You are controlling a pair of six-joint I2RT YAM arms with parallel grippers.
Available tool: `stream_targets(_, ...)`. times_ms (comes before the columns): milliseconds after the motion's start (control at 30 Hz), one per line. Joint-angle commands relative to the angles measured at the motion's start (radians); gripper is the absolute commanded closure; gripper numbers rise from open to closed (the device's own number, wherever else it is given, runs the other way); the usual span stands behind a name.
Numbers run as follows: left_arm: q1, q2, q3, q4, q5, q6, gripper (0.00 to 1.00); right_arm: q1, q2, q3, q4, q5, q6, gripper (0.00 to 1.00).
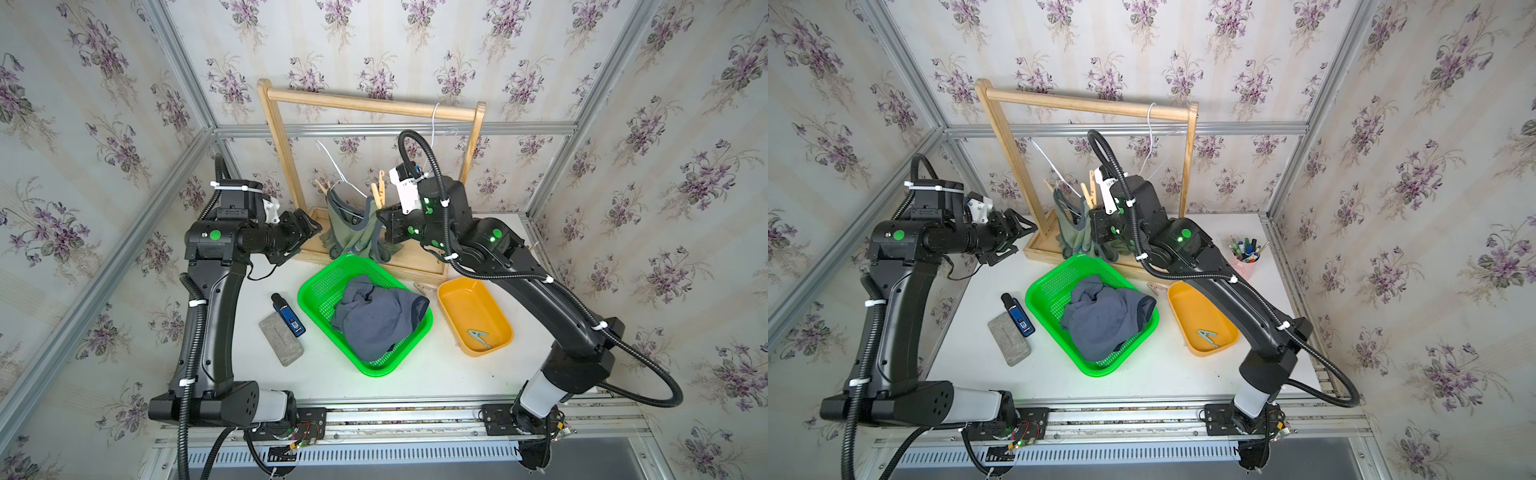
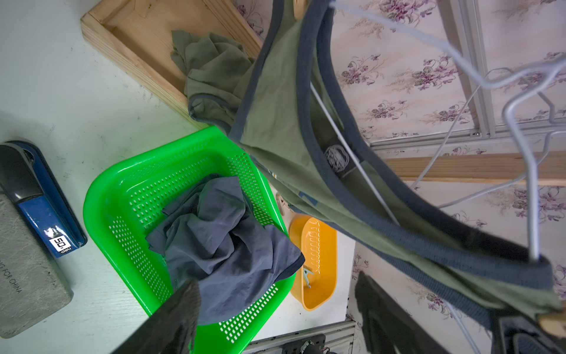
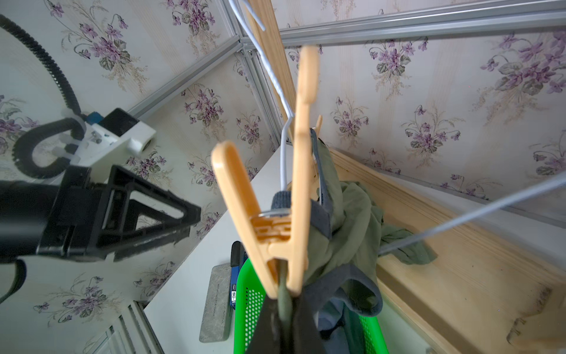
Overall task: Remove the clothespins securing tank tops to the hanger
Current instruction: Pick up the hanger from the clothesline, then remove the clothespin from the hanger.
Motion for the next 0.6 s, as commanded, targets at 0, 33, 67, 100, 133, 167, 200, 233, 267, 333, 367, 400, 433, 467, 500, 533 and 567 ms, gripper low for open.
stream_targets(0, 0.019, 0.049, 0.05, -0.021, -0.028, -0.048, 0.17, 0.003, -0.098, -0.129, 0.157, -0.029, 0.021, 1.0)
stream_targets(33, 0.026, 0.072, 0.077, -0.028, -0.029, -0.058, 0.17, 0.005, -0.135, -0.181, 0.178, -0.036, 0.024, 1.0)
stream_targets(67, 0.03, 0.096, 0.104, -0.035, -0.028, -0.068, 0.16, 0.006, -0.171, -0.232, 0.197, -0.041, 0.029, 1.0)
stream_targets(100, 0.03, 0.116, 0.13, -0.039, -0.03, -0.077, 0.15, 0.009, -0.199, -0.272, 0.211, -0.045, 0.034, 1.0)
stream_targets(133, 0.032, 0.138, 0.155, -0.04, -0.033, -0.086, 0.14, 0.014, -0.232, -0.318, 0.232, -0.052, 0.04, 1.0)
stream_targets(167, 0.032, 0.159, 0.172, -0.039, -0.036, -0.096, 0.14, 0.023, -0.263, -0.362, 0.249, -0.055, 0.045, 1.0)
stream_targets(200, 0.032, 0.178, 0.185, -0.039, -0.036, -0.105, 0.14, 0.033, -0.286, -0.396, 0.261, -0.053, 0.049, 1.0)
stream_targets(233, 0.031, 0.2, 0.203, -0.039, -0.029, -0.113, 0.11, 0.047, -0.312, -0.434, 0.275, -0.046, 0.054, 1.0)
stream_targets(267, 0.03, 0.223, 0.219, -0.04, -0.022, -0.119, 0.1, 0.059, -0.336, -0.47, 0.289, -0.045, 0.061, 1.0)
stream_targets(333, 0.027, 0.26, 0.244, -0.04, -0.011, -0.127, 0.07, 0.08, -0.377, -0.531, 0.313, -0.04, 0.073, 1.0)
stream_targets(367, 0.024, 0.277, 0.255, -0.039, -0.01, -0.127, 0.06, 0.092, -0.397, -0.559, 0.321, -0.035, 0.08, 1.0)
stream_targets(400, 0.022, 0.293, 0.261, -0.04, -0.009, -0.128, 0.06, 0.105, -0.412, -0.582, 0.329, -0.03, 0.08, 1.0)
stream_targets(433, 0.021, 0.303, 0.263, -0.041, -0.005, -0.131, 0.06, 0.118, -0.422, -0.593, 0.332, -0.023, 0.079, 1.0)
stream_targets(467, 0.021, 0.316, 0.262, -0.041, -0.004, -0.131, 0.05, 0.133, -0.432, -0.606, 0.336, -0.013, 0.074, 1.0)
stream_targets(500, 0.018, 0.325, 0.261, -0.041, -0.005, -0.132, 0.05, 0.147, -0.441, -0.616, 0.337, 0.005, 0.074, 1.0)
stream_targets(533, 0.017, 0.331, 0.256, -0.042, -0.009, -0.134, 0.05, 0.158, -0.447, -0.623, 0.337, 0.015, 0.074, 1.0)
stream_targets(567, 0.015, 0.335, 0.249, -0.042, -0.011, -0.137, 0.05, 0.167, -0.454, -0.63, 0.338, 0.028, 0.075, 1.0)
